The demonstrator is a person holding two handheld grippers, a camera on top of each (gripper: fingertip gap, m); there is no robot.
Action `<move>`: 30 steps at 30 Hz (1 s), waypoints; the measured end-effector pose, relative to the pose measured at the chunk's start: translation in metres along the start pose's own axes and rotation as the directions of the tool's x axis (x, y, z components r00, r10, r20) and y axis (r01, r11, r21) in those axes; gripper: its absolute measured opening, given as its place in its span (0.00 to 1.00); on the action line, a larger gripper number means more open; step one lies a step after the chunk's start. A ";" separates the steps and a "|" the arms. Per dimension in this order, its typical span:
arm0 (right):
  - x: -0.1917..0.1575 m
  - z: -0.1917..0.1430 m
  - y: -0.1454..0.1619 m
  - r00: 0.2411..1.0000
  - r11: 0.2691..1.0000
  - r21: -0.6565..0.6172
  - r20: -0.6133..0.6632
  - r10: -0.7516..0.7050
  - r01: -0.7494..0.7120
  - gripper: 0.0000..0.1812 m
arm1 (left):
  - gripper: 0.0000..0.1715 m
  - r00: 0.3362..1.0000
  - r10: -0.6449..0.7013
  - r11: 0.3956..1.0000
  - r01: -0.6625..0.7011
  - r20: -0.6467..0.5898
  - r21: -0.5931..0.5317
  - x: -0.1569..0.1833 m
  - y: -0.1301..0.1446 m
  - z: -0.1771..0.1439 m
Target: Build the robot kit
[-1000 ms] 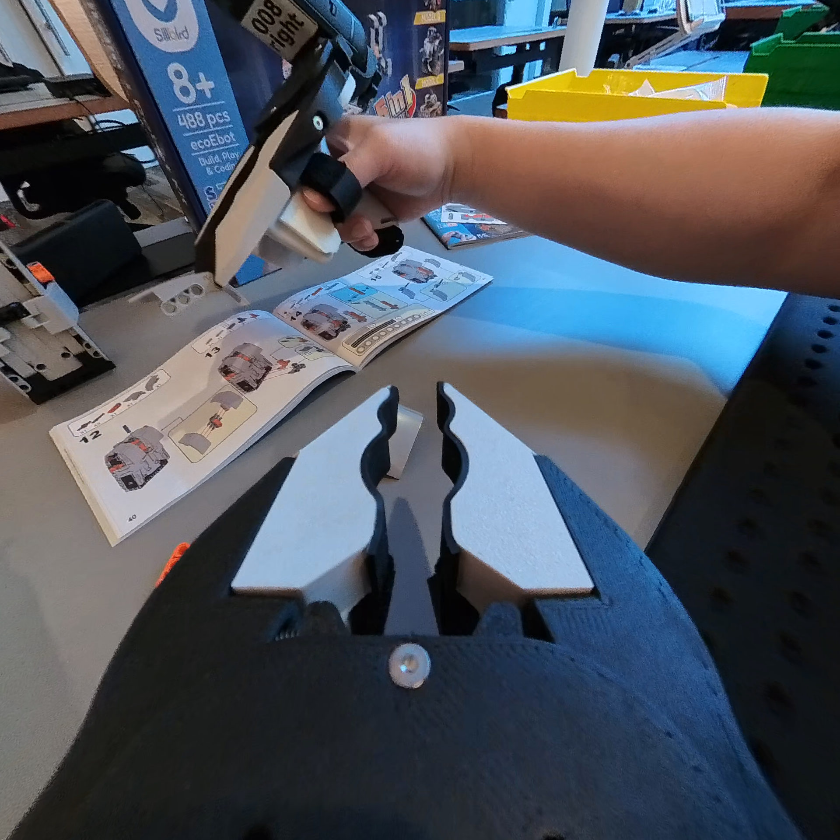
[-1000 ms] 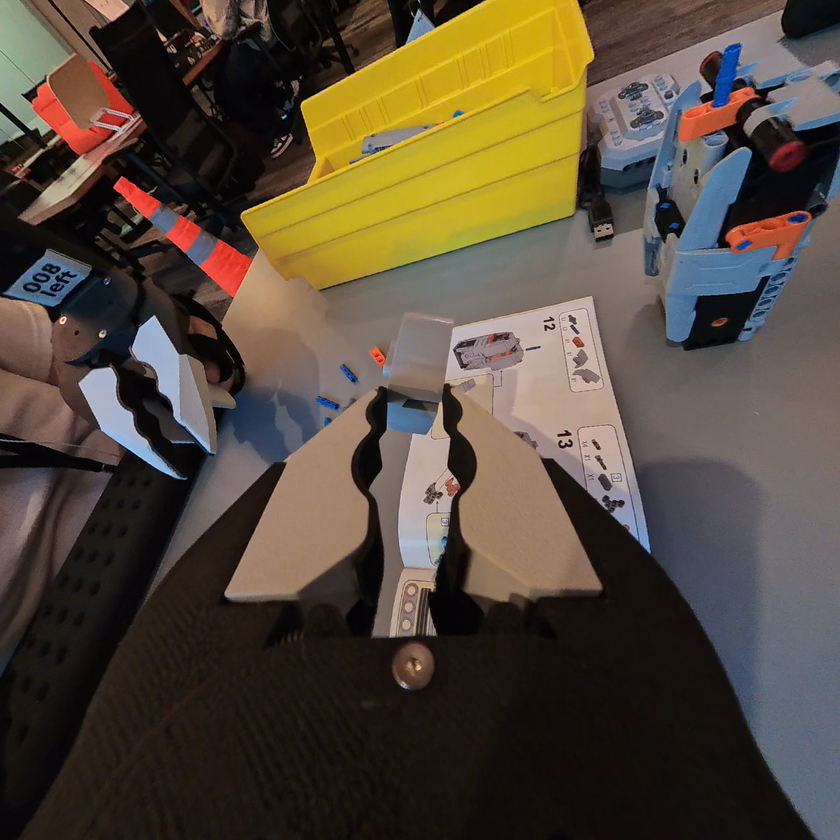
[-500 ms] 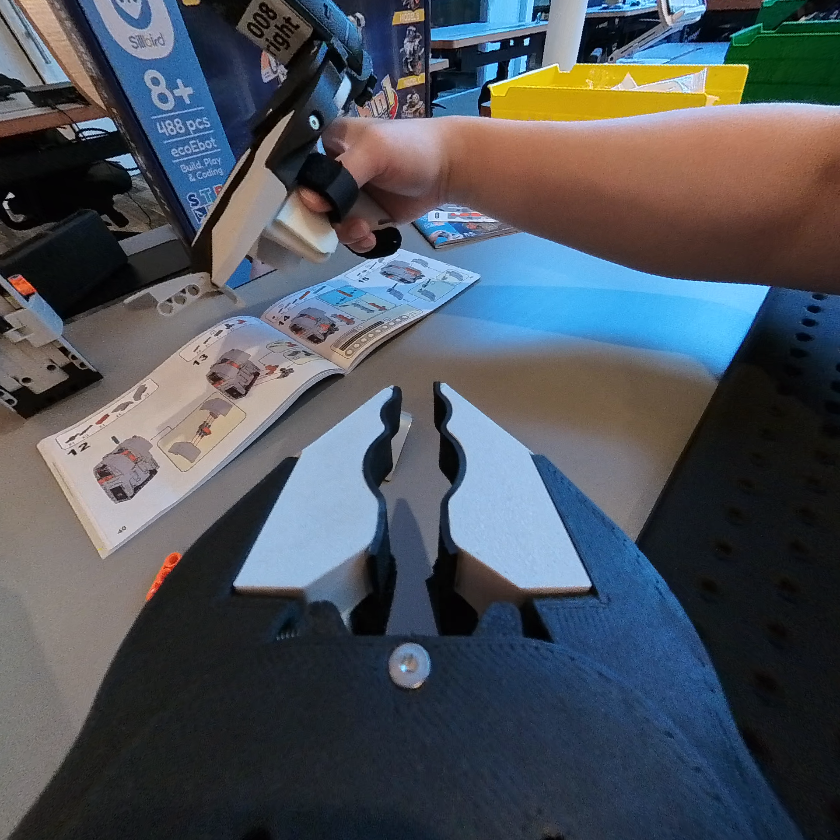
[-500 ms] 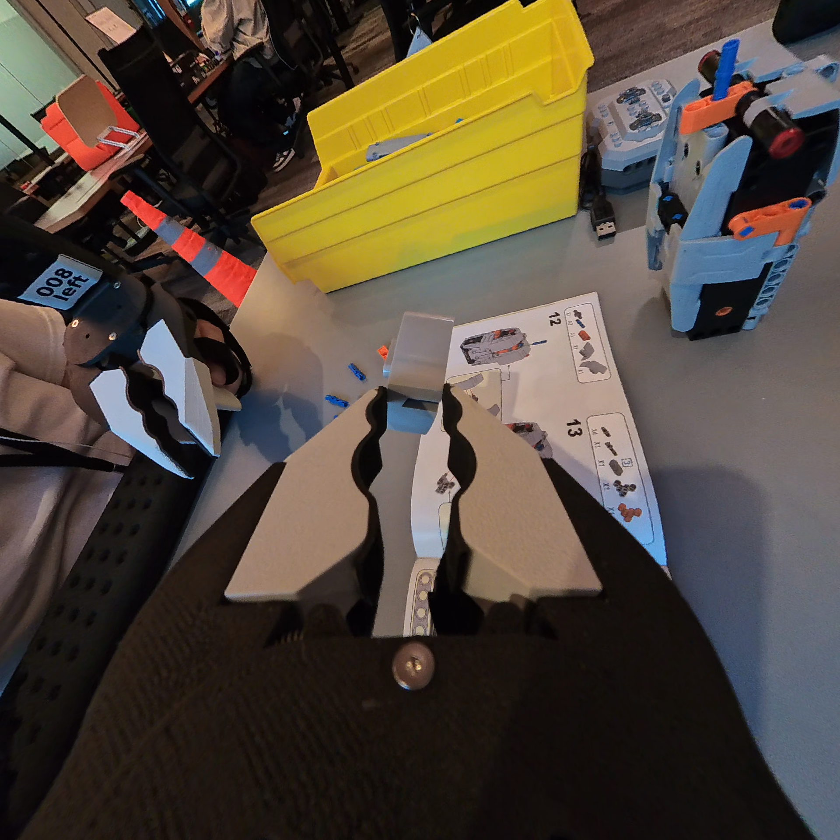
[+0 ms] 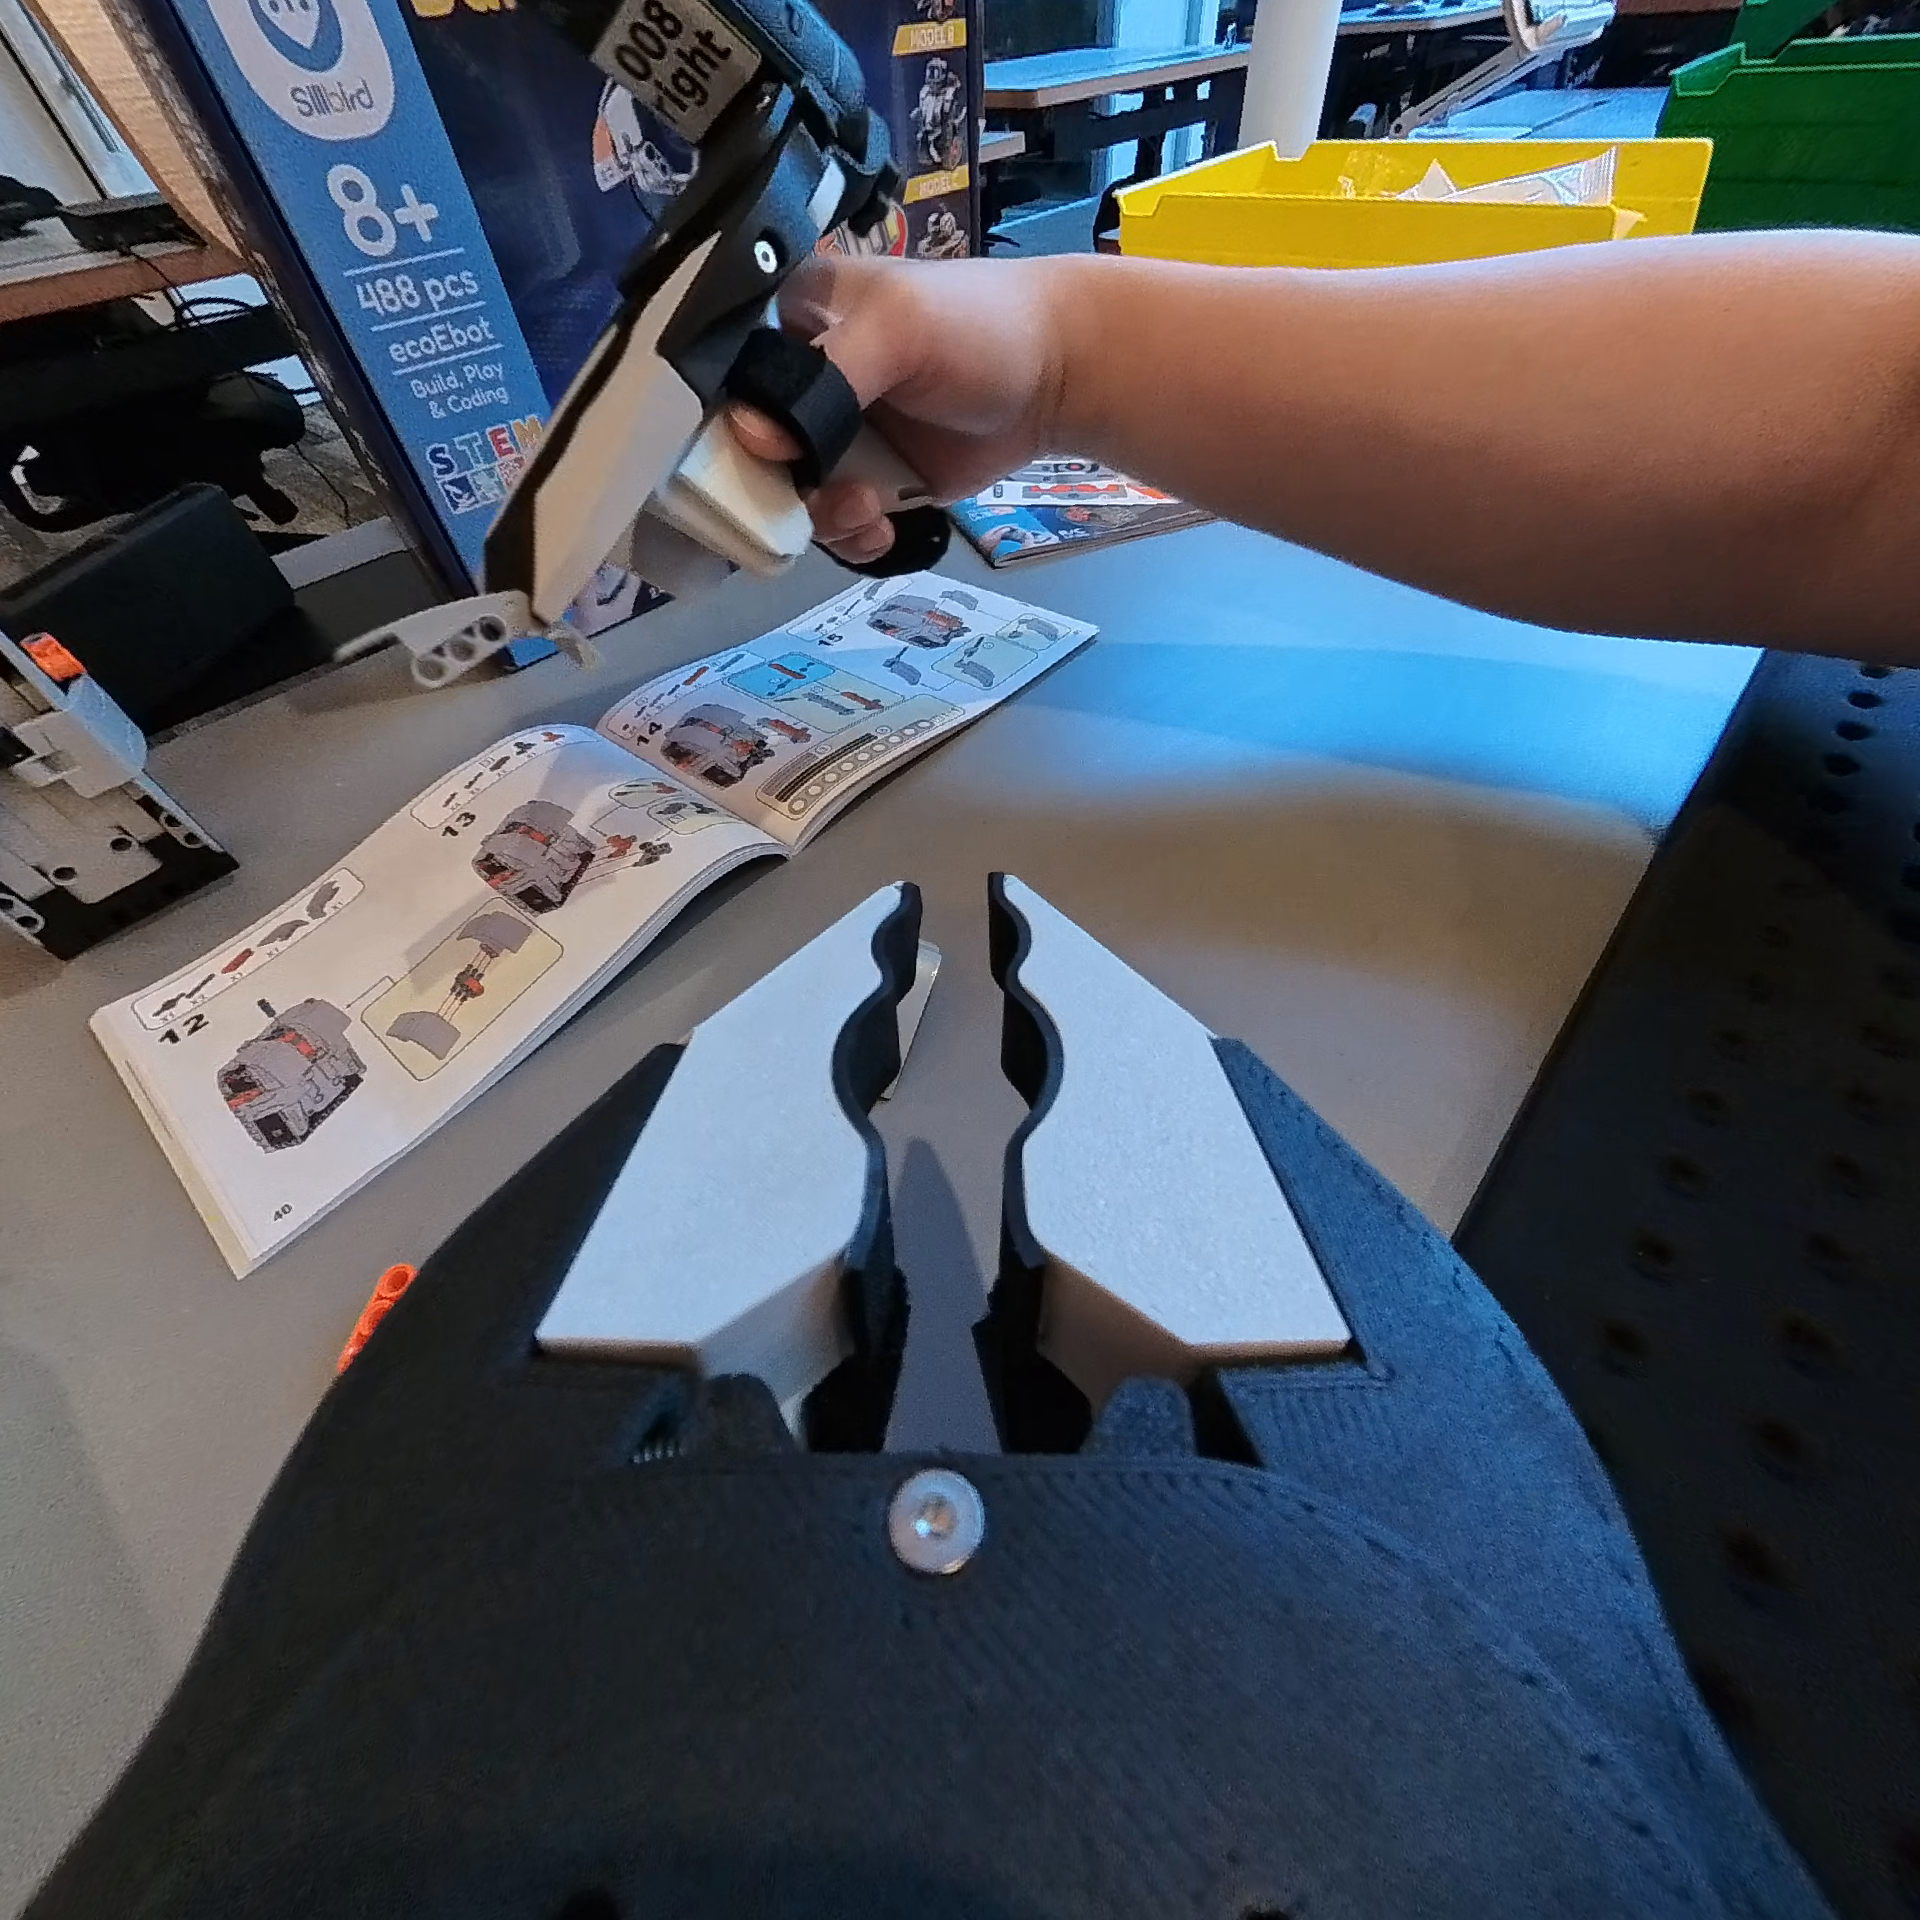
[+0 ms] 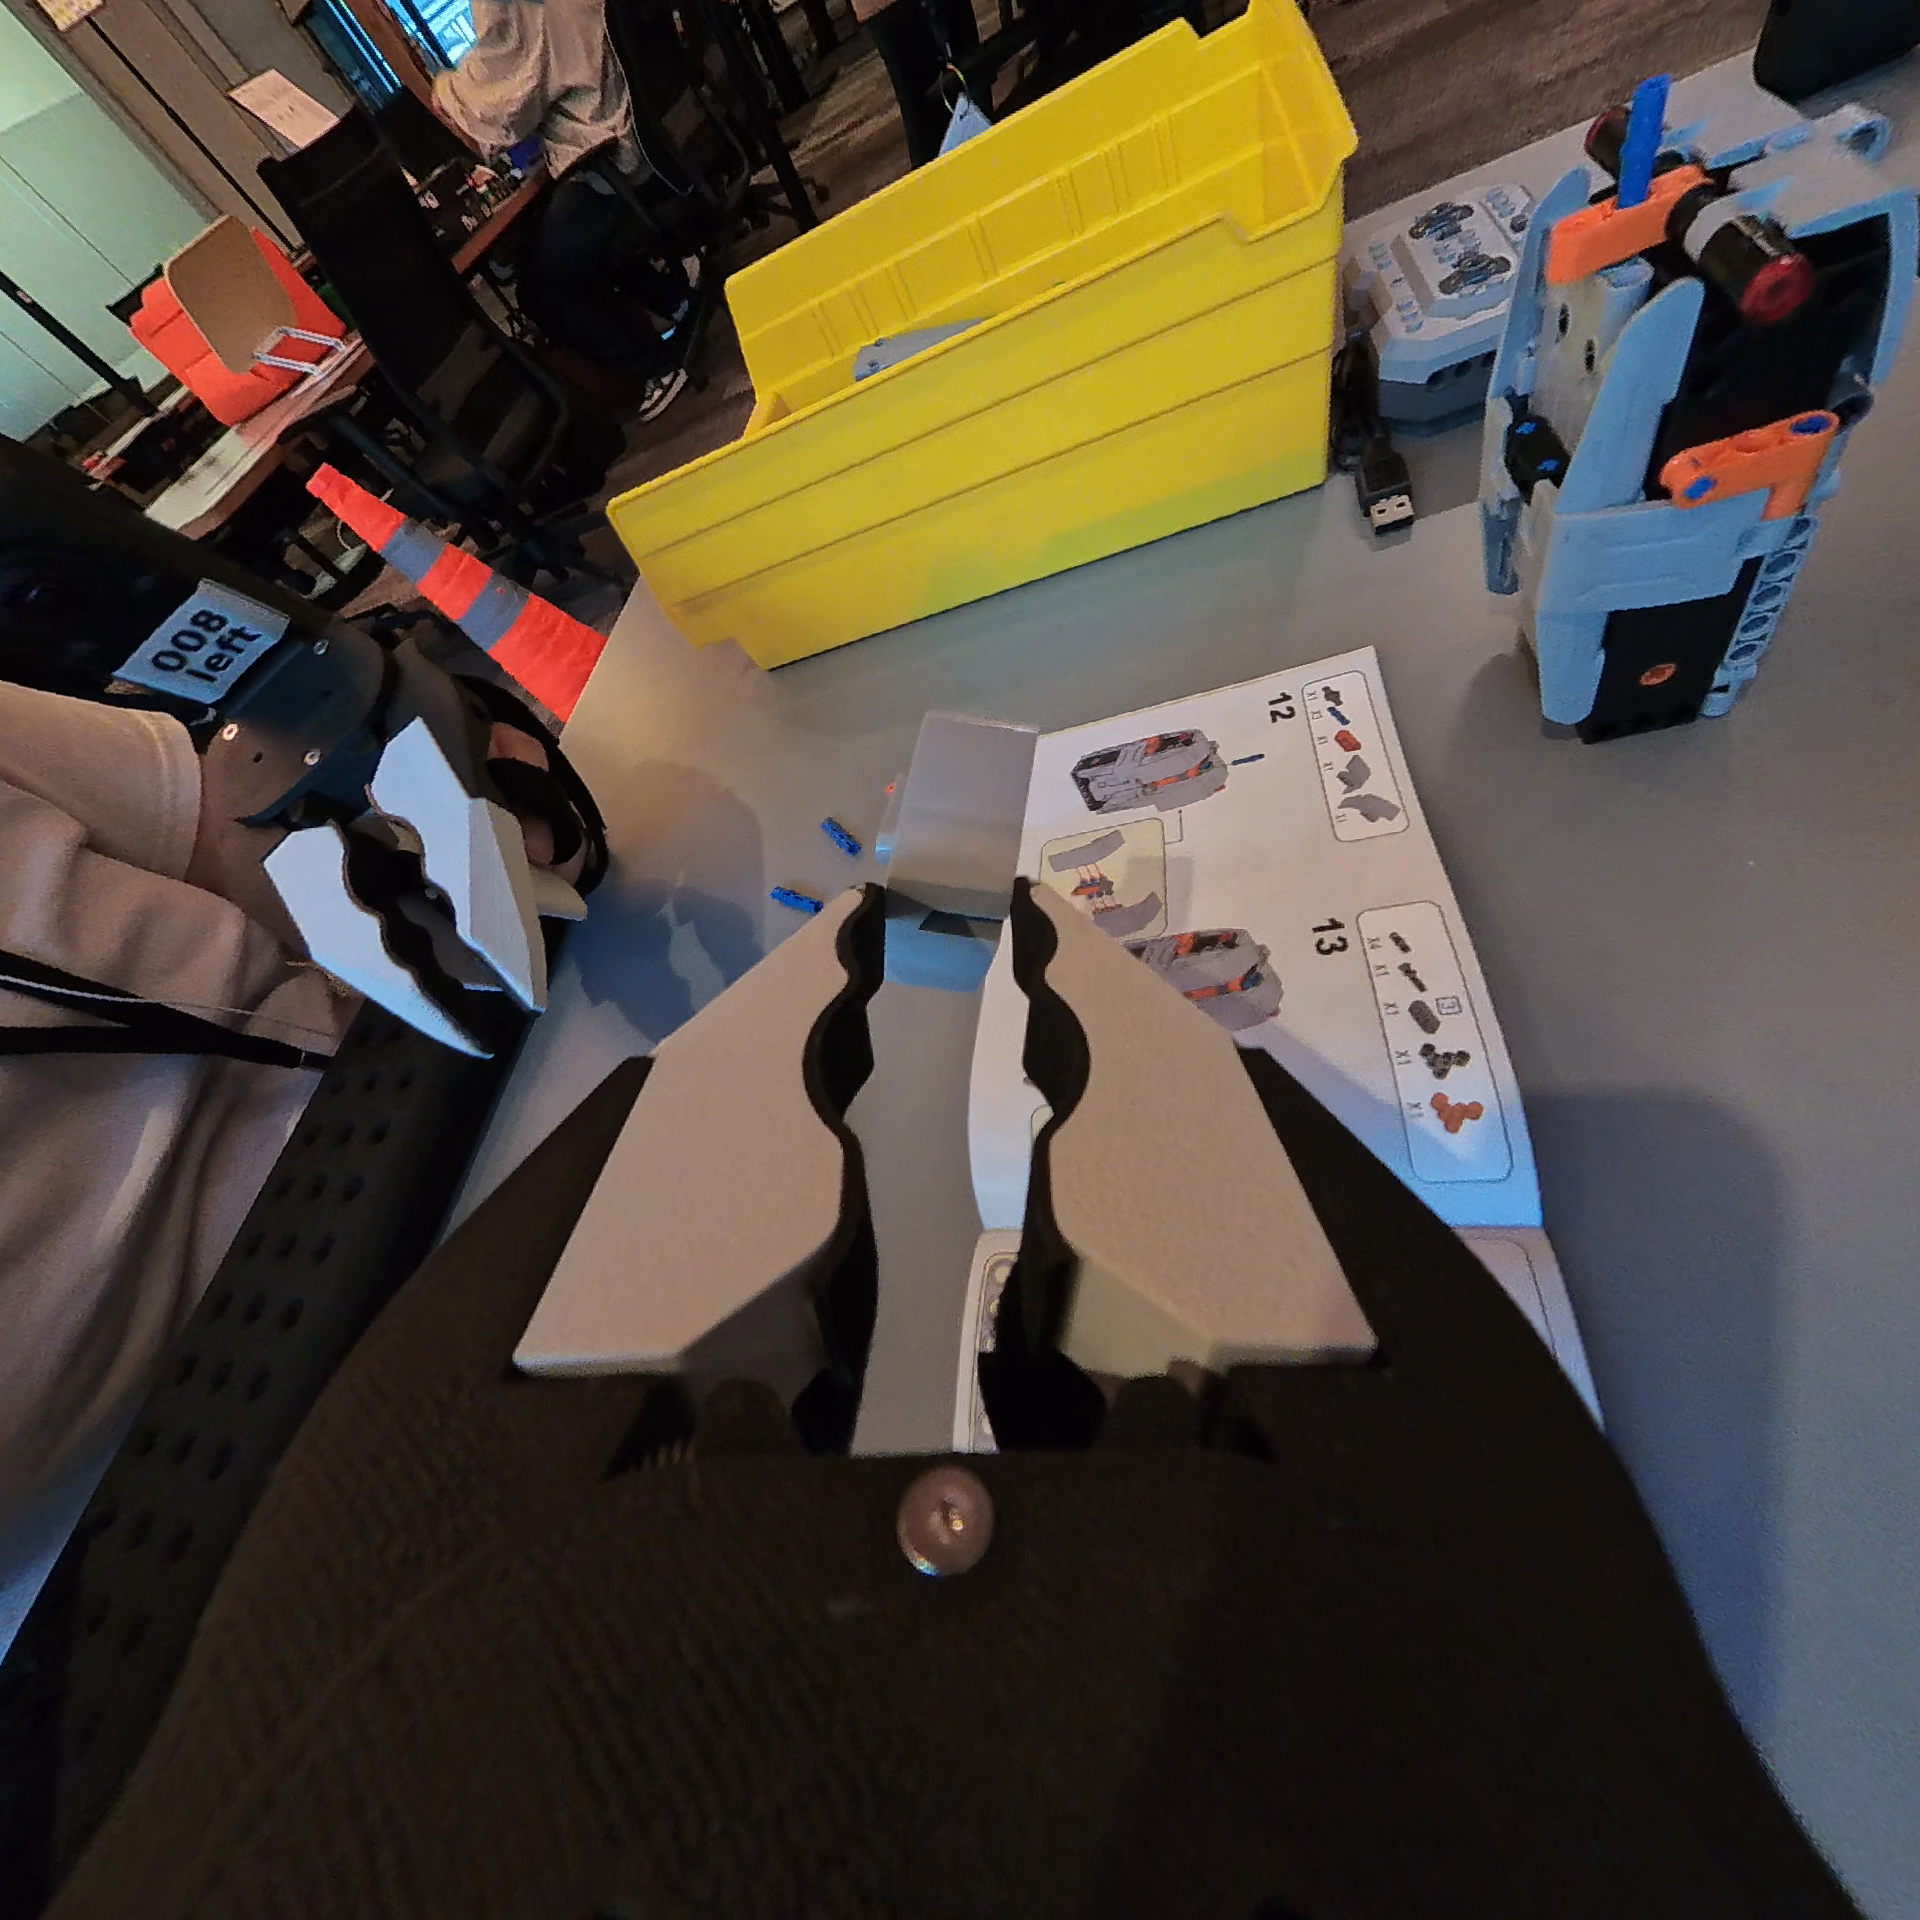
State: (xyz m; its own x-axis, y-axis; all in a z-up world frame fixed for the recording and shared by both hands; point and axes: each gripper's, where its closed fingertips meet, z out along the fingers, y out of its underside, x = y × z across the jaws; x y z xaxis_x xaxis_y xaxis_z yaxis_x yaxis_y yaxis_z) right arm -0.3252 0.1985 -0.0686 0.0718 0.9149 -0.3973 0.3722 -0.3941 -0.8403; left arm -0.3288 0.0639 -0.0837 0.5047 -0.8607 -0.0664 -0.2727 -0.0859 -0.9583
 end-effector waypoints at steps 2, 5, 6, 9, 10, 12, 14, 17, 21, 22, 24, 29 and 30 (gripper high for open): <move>-0.005 -0.004 0.003 1.000 1.000 0.004 0.006 0.005 -0.005 0.13 | 0.06 1.000 0.000 1.000 0.000 0.002 0.000 0.000 0.000 0.000; -0.022 -0.012 0.016 0.999 1.000 0.005 0.031 0.010 -0.010 0.13 | 0.06 1.000 -0.006 1.000 0.006 0.000 0.001 0.000 0.000 0.000; -0.029 -0.015 0.024 0.999 1.000 -0.002 0.041 0.016 -0.016 0.13 | 0.06 1.000 -0.008 1.000 0.008 -0.002 0.003 0.000 0.000 -0.001; -0.045 -0.026 0.051 0.998 0.999 -0.023 0.033 0.048 -0.047 0.13 | 0.06 1.000 -0.010 1.000 0.010 -0.010 0.008 0.001 -0.001 -0.001; -0.050 -0.030 0.061 0.998 0.998 -0.031 0.021 0.057 -0.057 0.13 | 0.06 1.000 -0.010 1.000 0.010 -0.015 0.007 0.002 -0.001 0.000; -0.061 -0.038 0.083 0.999 0.998 -0.057 -0.022 0.040 -0.041 0.13 | 0.06 1.000 -0.005 1.000 0.006 -0.019 0.005 0.003 -0.001 0.000; -0.070 -0.046 0.110 0.995 0.992 -0.124 -0.092 -0.025 0.013 0.13 | 0.06 1.000 -0.001 1.000 0.001 -0.015 0.006 0.003 -0.001 -0.001; -0.081 -0.059 0.138 0.974 0.973 -0.203 -0.172 -0.147 0.111 0.13 | 0.06 1.000 -0.010 1.000 0.010 -0.007 0.012 0.000 -0.001 -0.002; -0.086 -0.071 0.149 0.953 0.964 -0.218 -0.228 -0.201 0.151 0.13 | 0.09 0.999 -0.046 0.999 0.046 -0.017 -0.008 -0.002 0.003 0.000; -0.086 -0.072 0.151 0.949 0.961 -0.226 -0.232 -0.211 0.159 0.13 | 0.10 0.998 -0.055 0.998 0.055 -0.019 -0.015 -0.003 0.004 0.000; -0.083 -0.072 0.156 0.944 0.951 -0.261 -0.234 -0.231 0.168 0.13 | 0.13 0.997 -0.066 0.997 0.065 -0.030 -0.038 -0.002 0.008 0.002; -0.078 -0.068 0.165 0.933 0.926 -0.320 -0.227 -0.280 0.200 0.13 | 0.19 0.997 0.077 0.971 -0.072 0.013 -0.229 -0.011 0.034 0.008; -0.078 -0.068 0.165 0.931 0.925 -0.319 -0.228 -0.285 0.205 0.13 | 0.21 0.990 0.138 0.954 -0.126 0.028 -0.271 -0.015 0.039 0.009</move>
